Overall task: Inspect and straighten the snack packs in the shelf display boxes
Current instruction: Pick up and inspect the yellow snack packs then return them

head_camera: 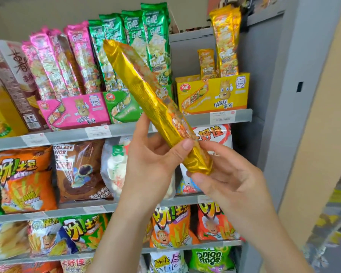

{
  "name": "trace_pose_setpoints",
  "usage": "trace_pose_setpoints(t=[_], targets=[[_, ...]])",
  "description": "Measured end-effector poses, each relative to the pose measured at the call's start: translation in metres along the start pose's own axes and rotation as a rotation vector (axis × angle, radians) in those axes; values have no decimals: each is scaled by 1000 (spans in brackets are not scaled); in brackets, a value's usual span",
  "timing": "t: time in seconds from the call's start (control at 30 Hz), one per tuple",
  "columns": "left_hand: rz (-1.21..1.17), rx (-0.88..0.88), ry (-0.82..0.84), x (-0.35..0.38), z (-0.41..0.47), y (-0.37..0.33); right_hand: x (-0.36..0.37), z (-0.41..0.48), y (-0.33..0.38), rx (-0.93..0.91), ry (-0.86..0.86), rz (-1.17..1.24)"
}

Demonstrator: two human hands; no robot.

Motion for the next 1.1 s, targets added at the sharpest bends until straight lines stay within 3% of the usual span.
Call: trace_pose_setpoints(t=[0.1, 0.2, 0.33, 0.47, 0.63, 0.77, 0.87, 0.93, 1.1], targets=[[-2, 7, 113, 4, 10, -3, -3, 2, 2, -52, -101, -16], [141, 42, 152, 9, 20, -11, -3, 5, 7, -176, -135, -102], [330, 153, 71, 17, 37, -31, -11, 17, 16, -261, -191, -368], [355, 249, -9, 21, 62, -55, -22, 42, 32, -323, -263, -635], [458, 419, -224, 25, 106, -95, -27, 81, 52, -471, -239, -835], [669, 520, -360, 32, 148, -114, -38, 118, 60, -486, -260, -932], [1026, 456, -359, 47, 173, -103, -41, 145, 61, -404, -248, -950], [1239, 343, -255, 58, 187, -86, -43, 160, 59, -341, -243, -978], [1341, 16, 126, 74, 209, -45, -54, 182, 48, -196, -233, -964]])
Point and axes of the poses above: each hand's wrist, its own z-axis towards the middle knuckle, its own x-axis out of the palm, y = z × x, the point moved 4 cm from there along z, towards the middle knuckle, and after that the axes turned 15 degrees about z, right-handed, at the moved point
